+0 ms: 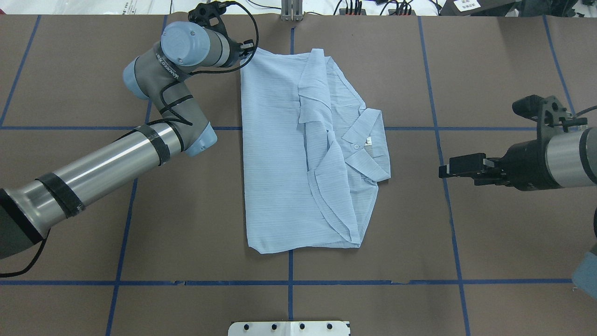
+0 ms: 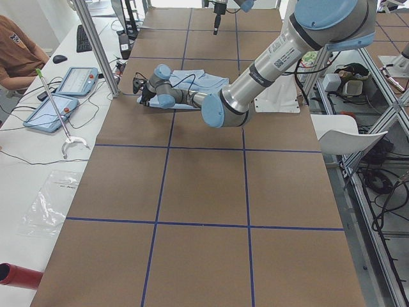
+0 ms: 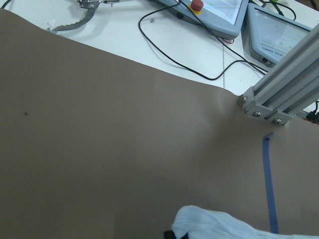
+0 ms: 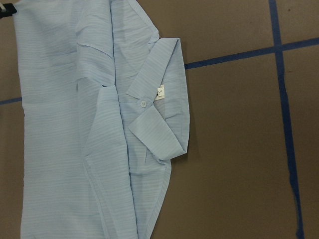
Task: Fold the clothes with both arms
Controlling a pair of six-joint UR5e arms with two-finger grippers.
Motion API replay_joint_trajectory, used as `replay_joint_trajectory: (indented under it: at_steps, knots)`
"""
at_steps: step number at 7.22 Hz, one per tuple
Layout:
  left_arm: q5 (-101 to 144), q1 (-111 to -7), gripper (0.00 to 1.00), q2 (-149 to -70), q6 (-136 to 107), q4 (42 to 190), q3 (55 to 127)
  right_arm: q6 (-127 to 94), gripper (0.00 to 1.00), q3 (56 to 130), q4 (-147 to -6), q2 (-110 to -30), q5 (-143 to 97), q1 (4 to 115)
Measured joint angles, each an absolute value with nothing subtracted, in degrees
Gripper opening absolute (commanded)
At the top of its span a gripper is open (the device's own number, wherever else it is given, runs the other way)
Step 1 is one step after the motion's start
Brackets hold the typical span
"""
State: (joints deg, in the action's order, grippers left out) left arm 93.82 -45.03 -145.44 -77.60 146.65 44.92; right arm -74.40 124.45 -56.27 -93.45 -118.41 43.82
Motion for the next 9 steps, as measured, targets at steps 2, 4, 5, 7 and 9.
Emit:
replay_joint_trajectory:
  at_steps: [2, 4, 5, 7, 9]
  knots:
    - [93.97, -45.39, 1.00, -145.53, -77.21, 148.27, 45.43, -74.03, 1.00, 122.60, -56.71, -91.05, -117.48, 43.67]
    - [95.41, -46.25, 1.00, -144.73, -75.48, 147.17, 47.62, -72.80, 1.00, 119.48, -60.04, -85.45, -116.00, 42.67]
    - [97.13, -46.48, 1.00, -142.73, -74.95, 144.87, 50.84, -70.65, 1.00, 118.83, -65.22, -81.49, -113.54, 40.96]
    - [101.40, -46.70, 1.00, -133.87, -73.07, 138.21, 63.88, -64.99, 1.00, 117.94, -78.56, -72.72, -104.75, 34.93]
    - [102.53, -46.59, 1.00, -124.49, -70.63, 131.51, 78.27, -60.12, 1.00, 114.62, -84.32, -67.01, -94.49, 27.36]
